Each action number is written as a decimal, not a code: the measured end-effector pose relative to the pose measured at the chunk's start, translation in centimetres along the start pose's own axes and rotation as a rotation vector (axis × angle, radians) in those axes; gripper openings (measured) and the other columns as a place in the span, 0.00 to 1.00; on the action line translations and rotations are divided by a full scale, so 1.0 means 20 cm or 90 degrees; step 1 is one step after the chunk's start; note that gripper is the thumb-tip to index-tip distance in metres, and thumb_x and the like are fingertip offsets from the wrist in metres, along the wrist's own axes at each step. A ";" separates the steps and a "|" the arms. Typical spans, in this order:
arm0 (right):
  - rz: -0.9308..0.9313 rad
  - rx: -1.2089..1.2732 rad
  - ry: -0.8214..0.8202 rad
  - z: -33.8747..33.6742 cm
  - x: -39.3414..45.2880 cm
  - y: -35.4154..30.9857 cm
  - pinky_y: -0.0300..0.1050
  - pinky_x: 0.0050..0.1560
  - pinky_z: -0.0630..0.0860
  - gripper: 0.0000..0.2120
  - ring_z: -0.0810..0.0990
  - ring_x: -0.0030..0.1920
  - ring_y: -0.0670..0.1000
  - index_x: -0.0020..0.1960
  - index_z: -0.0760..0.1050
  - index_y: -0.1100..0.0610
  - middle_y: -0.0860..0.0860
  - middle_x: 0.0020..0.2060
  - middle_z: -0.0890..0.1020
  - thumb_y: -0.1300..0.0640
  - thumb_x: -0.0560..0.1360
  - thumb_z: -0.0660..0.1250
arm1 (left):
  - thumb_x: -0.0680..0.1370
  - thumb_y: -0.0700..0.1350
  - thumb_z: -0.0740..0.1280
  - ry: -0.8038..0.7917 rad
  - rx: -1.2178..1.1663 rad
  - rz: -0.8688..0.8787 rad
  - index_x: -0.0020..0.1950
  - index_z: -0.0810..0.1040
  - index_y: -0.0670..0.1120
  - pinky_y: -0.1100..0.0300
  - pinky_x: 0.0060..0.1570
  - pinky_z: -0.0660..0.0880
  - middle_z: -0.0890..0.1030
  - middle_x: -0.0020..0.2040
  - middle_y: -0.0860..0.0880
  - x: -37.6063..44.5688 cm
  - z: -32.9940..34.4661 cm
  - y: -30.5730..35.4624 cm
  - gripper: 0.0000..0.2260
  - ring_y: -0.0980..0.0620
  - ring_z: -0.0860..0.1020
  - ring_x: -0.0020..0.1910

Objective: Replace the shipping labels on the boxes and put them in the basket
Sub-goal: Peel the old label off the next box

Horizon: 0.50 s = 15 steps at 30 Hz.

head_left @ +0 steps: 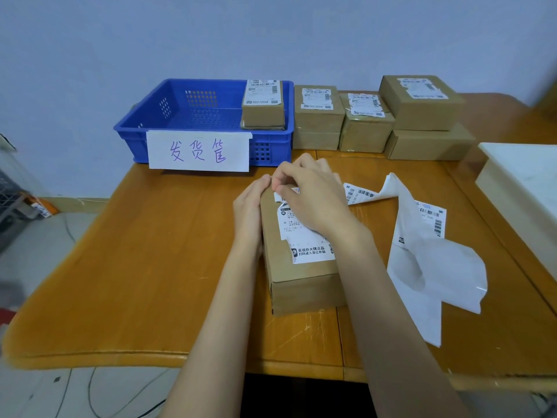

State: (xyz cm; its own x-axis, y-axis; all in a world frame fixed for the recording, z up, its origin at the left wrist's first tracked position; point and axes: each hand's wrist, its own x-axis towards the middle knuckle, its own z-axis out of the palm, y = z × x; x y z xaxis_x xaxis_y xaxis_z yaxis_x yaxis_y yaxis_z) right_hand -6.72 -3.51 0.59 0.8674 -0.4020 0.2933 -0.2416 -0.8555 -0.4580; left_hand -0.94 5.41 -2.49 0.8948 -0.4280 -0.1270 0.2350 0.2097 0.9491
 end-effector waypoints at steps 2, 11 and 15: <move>-0.003 -0.007 -0.008 0.01 -0.01 0.00 0.44 0.53 0.59 0.04 0.65 0.55 0.48 0.48 0.73 0.45 0.45 0.49 0.71 0.52 0.80 0.61 | 0.80 0.45 0.66 0.000 0.003 -0.005 0.37 0.78 0.46 0.66 0.30 0.71 0.77 0.34 0.47 0.00 0.00 0.00 0.11 0.53 0.75 0.33; 0.032 0.109 -0.027 -0.03 -0.02 0.02 0.44 0.49 0.65 0.08 0.68 0.54 0.49 0.52 0.73 0.48 0.46 0.45 0.70 0.58 0.81 0.58 | 0.80 0.46 0.67 -0.012 -0.012 -0.009 0.31 0.81 0.51 0.62 0.33 0.72 0.79 0.34 0.49 0.00 0.00 0.01 0.17 0.53 0.76 0.33; 0.045 0.226 0.023 -0.05 -0.02 0.02 0.47 0.49 0.74 0.10 0.74 0.49 0.48 0.55 0.76 0.48 0.46 0.44 0.70 0.61 0.80 0.62 | 0.80 0.45 0.66 -0.009 -0.024 -0.010 0.33 0.82 0.51 0.62 0.34 0.72 0.79 0.34 0.50 0.00 0.00 -0.01 0.15 0.53 0.76 0.34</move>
State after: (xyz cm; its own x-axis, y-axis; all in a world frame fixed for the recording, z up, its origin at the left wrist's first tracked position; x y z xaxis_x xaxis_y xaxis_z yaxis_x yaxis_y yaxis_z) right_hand -7.70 -4.02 1.07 0.8364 -0.4729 0.2771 -0.1290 -0.6612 -0.7391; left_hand -0.95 5.38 -2.62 0.8855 -0.4439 -0.1376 0.2636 0.2359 0.9354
